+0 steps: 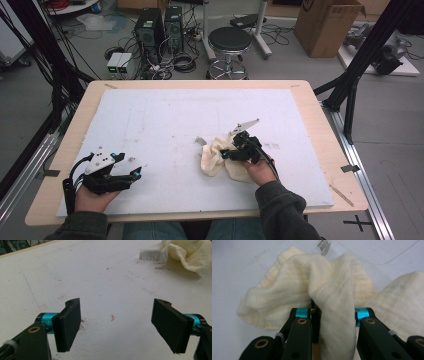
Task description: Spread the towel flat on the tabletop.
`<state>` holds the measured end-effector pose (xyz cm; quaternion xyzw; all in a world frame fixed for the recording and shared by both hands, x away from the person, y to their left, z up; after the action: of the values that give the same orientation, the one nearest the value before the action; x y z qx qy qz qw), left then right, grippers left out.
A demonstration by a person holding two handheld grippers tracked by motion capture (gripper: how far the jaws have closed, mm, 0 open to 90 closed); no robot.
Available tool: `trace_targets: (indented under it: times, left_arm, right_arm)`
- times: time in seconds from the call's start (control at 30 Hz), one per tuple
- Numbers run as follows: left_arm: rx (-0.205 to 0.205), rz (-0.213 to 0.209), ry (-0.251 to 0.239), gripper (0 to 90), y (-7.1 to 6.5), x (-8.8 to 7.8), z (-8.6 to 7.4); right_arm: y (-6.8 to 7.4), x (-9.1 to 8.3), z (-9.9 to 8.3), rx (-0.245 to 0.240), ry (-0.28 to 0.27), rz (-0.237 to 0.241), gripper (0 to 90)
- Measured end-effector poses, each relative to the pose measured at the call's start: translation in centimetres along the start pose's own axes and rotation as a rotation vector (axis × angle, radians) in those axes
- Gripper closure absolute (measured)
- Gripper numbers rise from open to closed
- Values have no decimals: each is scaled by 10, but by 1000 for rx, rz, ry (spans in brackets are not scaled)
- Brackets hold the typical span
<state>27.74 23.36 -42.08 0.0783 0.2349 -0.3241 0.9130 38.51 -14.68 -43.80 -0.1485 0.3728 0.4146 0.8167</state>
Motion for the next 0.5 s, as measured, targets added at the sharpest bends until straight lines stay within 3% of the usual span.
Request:
trace_targets:
  times: [0.23,0.5]
  left_arm:
    - [7,0,4,243,0,1,0]
    - [2,-1,0,243,0,0,0]
  right_arm:
    - [11,-12,26,-21,-63,10,753]
    - [17,-16,45,-19,-103,15,752]
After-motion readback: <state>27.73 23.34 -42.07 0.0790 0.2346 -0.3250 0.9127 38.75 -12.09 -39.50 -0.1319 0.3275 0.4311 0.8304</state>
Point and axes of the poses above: each handheld gripper's, and its own axes: x roughly forward along the jaws, z roughly out of its top, y roughly to its left, the point moved 3 cm from there along x, roughly forward along the jaws, and after that the axes turned 4 degrees about -z, right-handed, at the moved point
